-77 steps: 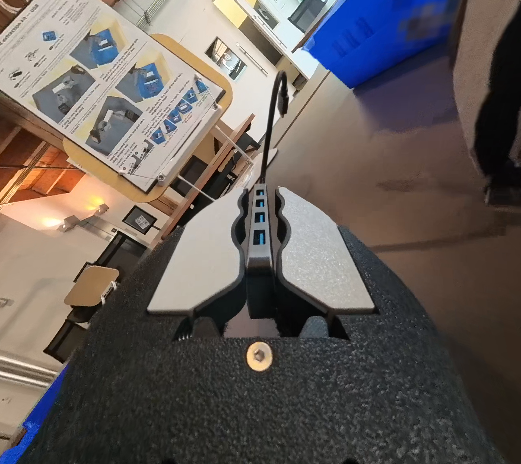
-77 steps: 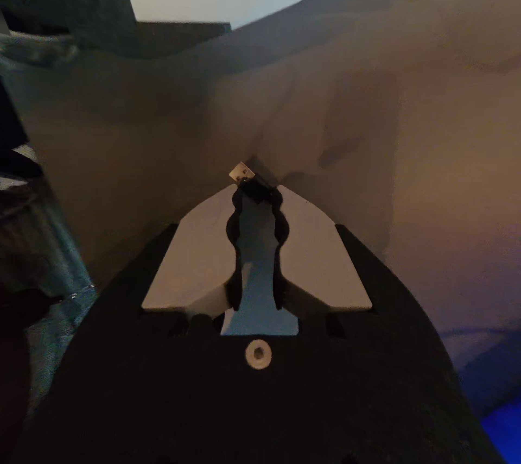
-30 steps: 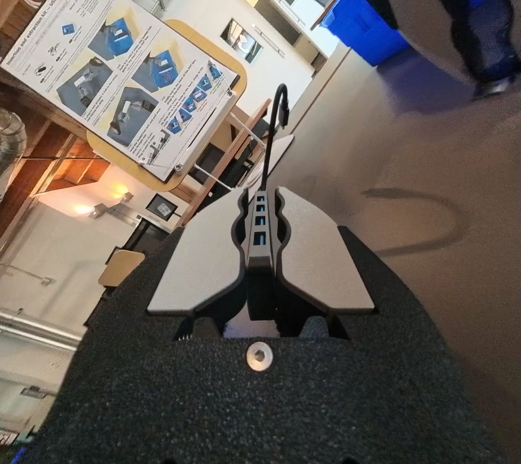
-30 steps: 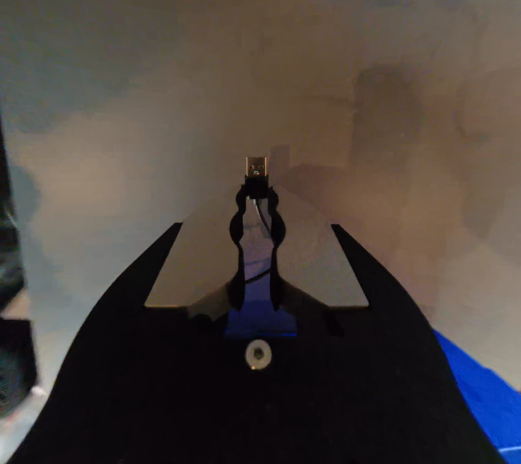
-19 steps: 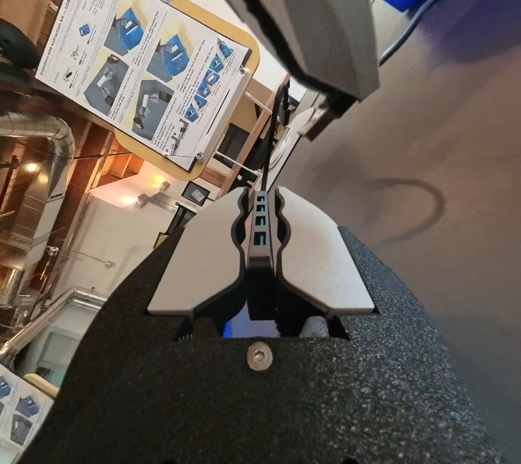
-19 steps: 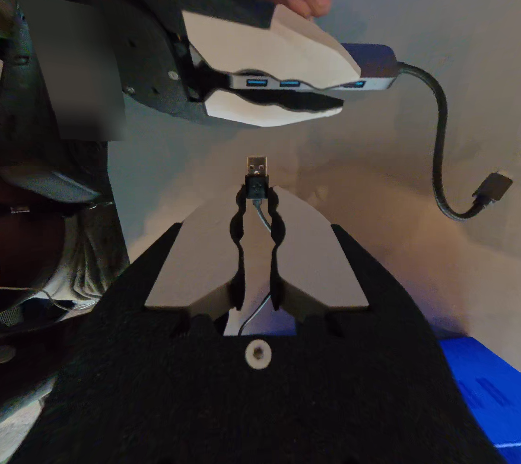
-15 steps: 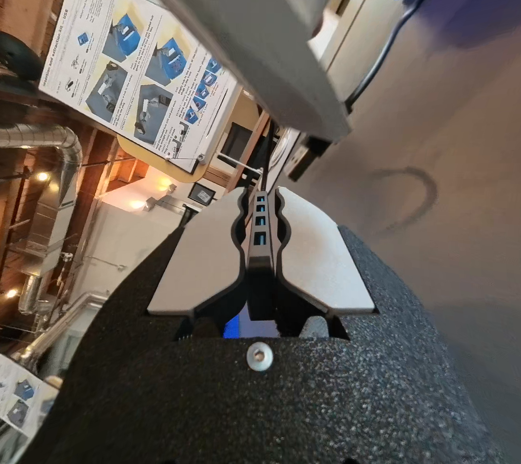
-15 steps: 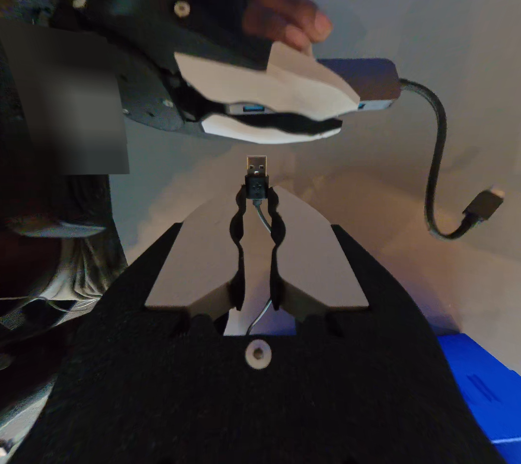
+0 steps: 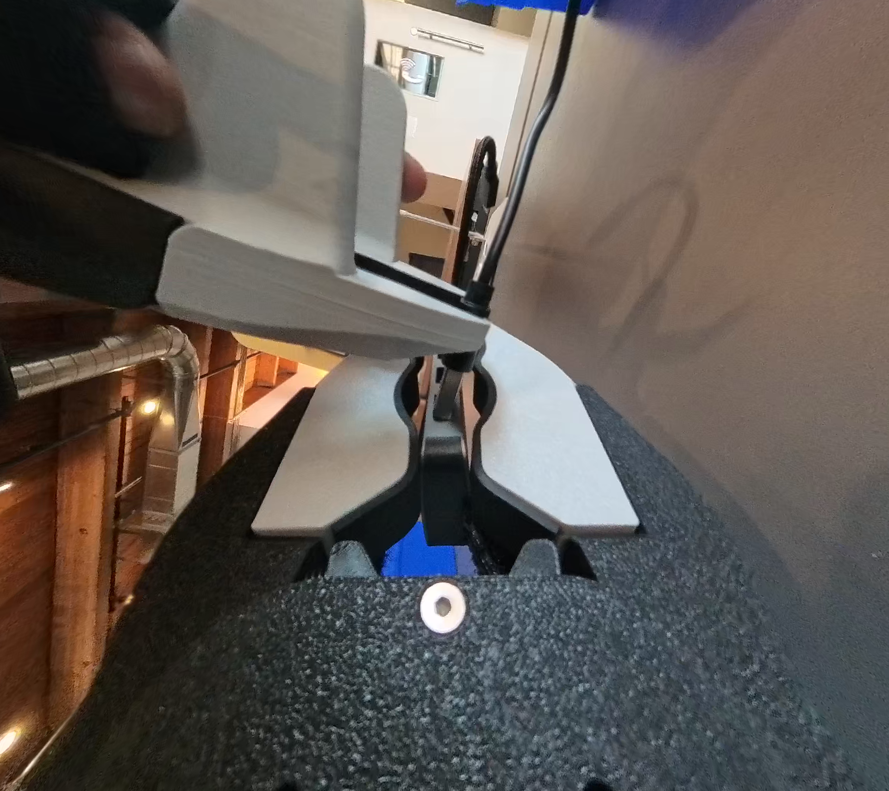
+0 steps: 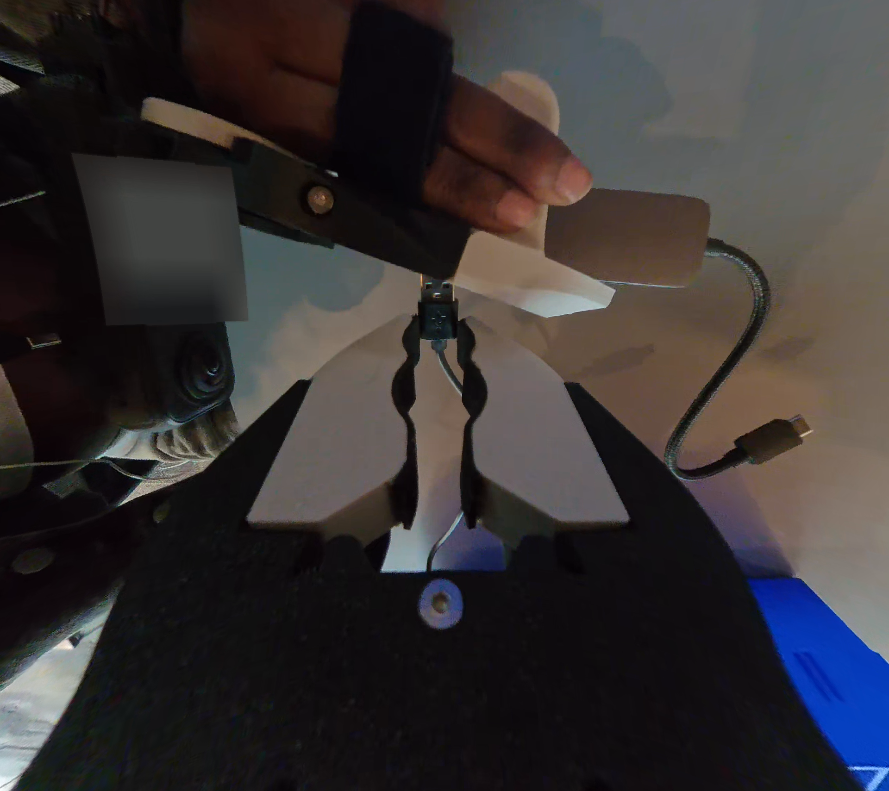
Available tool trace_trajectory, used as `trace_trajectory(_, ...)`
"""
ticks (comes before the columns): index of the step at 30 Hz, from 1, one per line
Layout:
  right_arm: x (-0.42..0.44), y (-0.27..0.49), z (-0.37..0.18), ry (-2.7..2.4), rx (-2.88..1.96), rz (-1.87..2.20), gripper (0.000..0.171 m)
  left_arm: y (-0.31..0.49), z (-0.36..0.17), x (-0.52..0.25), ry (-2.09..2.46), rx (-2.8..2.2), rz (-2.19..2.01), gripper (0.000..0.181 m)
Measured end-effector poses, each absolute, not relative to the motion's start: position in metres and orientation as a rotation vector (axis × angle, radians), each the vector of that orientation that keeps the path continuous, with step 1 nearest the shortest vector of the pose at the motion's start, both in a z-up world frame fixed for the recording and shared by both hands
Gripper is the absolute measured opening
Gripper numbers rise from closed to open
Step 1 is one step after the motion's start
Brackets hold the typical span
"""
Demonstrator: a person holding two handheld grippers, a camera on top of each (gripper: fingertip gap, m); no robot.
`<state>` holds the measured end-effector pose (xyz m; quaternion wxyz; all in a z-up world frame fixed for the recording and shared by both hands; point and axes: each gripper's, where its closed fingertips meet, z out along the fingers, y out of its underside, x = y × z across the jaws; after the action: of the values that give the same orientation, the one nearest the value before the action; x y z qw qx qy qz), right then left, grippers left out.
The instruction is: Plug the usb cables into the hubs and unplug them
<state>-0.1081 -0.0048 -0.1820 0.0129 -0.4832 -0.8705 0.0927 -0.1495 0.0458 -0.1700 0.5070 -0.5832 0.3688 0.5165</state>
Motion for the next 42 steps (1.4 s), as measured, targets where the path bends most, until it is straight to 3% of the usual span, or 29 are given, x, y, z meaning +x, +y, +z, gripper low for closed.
trace_trajectory(27, -0.1, -0.003, -0.189, -2.738, -1.549, 0.209, 0.014, 0.048, -0.179, -0.135, 0.987, -1.377, 1.196, 0.017)
trace_trajectory(42, -0.096, 0.0, -0.196, -2.738, -1.6, 0.245, 0.014, 0.051, -0.206, -0.123, 1.06, -1.512, 0.947, 0.017)
